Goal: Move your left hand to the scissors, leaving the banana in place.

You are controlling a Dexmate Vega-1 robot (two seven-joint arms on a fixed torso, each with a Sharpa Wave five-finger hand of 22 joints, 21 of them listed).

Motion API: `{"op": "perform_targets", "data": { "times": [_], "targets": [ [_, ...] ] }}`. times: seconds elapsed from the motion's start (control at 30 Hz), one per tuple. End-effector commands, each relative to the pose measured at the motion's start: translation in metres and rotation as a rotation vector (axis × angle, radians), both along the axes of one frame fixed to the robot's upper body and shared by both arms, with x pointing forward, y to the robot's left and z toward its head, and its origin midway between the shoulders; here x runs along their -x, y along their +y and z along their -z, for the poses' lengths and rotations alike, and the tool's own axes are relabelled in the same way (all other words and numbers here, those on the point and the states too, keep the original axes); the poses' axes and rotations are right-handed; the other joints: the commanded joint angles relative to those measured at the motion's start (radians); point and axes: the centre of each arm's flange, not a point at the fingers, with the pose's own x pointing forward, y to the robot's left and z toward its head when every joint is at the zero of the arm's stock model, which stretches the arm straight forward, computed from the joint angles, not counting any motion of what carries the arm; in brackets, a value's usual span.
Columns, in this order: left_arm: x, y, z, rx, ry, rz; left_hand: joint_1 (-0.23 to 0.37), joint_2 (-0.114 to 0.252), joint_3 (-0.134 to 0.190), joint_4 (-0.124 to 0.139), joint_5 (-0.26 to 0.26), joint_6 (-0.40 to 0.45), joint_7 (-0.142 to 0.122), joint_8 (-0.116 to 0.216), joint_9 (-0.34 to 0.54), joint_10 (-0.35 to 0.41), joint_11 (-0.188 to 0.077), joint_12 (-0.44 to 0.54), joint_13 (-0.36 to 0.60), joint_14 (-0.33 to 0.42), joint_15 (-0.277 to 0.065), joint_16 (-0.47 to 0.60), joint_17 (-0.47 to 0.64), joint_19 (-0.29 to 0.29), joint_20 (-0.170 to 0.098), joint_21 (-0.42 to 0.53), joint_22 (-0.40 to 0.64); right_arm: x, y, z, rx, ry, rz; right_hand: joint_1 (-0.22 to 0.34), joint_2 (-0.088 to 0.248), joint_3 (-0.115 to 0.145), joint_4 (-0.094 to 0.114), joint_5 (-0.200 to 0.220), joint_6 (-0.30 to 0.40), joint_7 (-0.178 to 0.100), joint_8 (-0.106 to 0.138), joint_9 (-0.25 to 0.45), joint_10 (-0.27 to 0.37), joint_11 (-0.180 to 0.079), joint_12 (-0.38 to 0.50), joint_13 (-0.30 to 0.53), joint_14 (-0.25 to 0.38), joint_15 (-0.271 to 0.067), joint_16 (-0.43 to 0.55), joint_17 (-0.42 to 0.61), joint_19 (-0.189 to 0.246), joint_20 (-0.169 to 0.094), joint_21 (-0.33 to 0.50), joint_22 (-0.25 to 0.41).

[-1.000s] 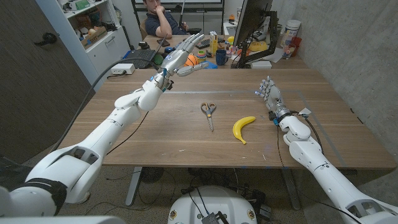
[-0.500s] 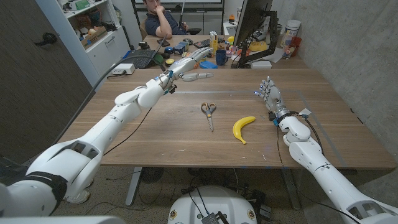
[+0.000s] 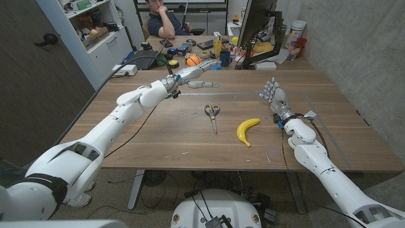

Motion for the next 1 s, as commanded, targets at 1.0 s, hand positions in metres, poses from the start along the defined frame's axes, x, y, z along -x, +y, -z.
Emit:
{"op": "perform_targets", "data": {
  "times": [1.0],
  "targets": [
    [-0.021,-0.023,0.031,-0.214,0.168,-0.098,0.08,0.063,0.001,-0.018,0.026,-0.188,-0.006,0.041,0.005,-0.096,-0.025,0.016,0.0,-0.06,-0.027,0.008,0.0,0.035,-0.008,0.003,0.002,0.002,-0.002,0.0,-0.007,-0.013,-0.001,-0.012,0.012,-0.017,0.002,0.008,-0.012,0.011,0.006,0.005,0.005,0.004,0.003,0.005,-0.052,0.002,-0.003,0.005,-0.154,0.009,-0.014,0.003]
  ]
}}
